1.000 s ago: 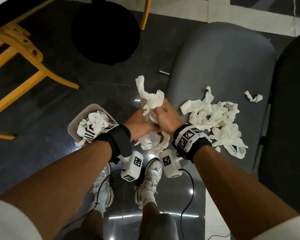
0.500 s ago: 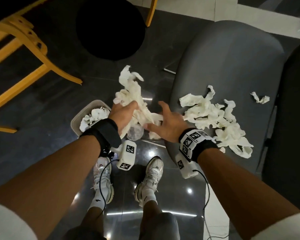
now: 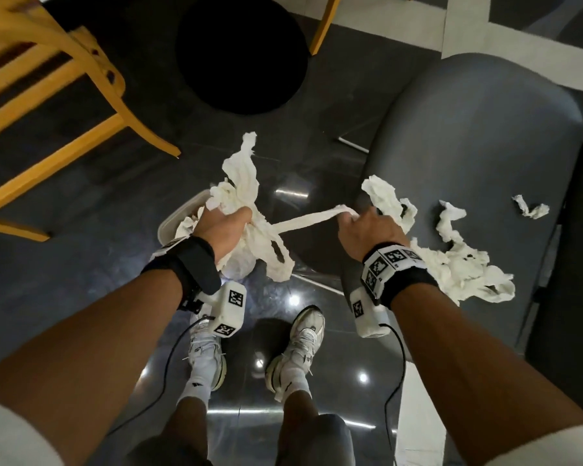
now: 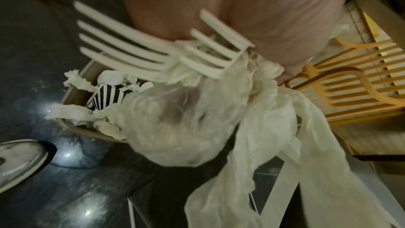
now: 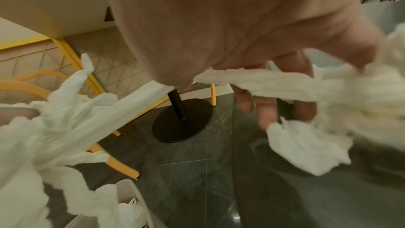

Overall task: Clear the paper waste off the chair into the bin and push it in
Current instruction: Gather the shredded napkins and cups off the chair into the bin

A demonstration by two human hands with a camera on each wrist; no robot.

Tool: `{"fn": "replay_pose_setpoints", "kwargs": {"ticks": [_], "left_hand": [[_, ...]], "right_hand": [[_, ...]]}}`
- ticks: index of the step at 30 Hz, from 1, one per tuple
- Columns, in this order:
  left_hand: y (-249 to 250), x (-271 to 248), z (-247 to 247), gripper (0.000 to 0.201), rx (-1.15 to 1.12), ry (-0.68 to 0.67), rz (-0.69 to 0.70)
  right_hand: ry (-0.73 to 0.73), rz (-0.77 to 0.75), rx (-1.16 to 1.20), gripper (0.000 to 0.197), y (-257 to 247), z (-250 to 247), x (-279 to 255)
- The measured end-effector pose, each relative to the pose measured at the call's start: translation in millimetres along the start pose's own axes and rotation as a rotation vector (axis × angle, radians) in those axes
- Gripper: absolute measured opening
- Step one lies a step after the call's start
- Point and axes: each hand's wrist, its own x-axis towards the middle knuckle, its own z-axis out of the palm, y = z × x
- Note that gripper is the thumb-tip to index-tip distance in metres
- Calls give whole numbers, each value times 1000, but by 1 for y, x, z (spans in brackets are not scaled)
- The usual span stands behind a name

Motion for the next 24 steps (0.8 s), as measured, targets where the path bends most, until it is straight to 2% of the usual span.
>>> {"fn": "replay_pose_setpoints", "kwargs": {"ticks": [2, 4, 7, 8, 10, 12, 14, 18, 21, 24], "left_hand": [[0, 1, -3, 10, -30, 33, -6], [-1, 2, -6, 20, -51, 56, -17], [-2, -1, -7, 27, -42, -8, -42], [-3, -4, -5, 23, -26, -42, -51], [-3, -9, 0, 20, -35, -110, -89], [-1, -14, 7, 21, -98, -177, -98], [-1, -17, 12, 19, -187, -221, -95], [-15, -5, -5, 22, -333, -140, -120], [-42, 19, -30, 31, -102, -51, 21], [-81, 51, -48, 28, 76, 52, 153]], "right_hand": [[-23, 66, -27, 72, 2, -4, 0], [9, 79, -115, 73, 2, -8, -4], [111, -99, -181, 60, -10, -7, -14], [103, -198, -121, 51, -17, -4, -19], [-42, -356, 126, 35, -36, 5, -24], [-217, -409, 372, 31, -61, 17, -33], [-281, -392, 552, 31, -86, 31, -41], [-383, -293, 842, 33, -131, 58, -49], [-454, -290, 925, 37, -162, 85, -48], [-488, -350, 928, 28, -183, 130, -35]]}}
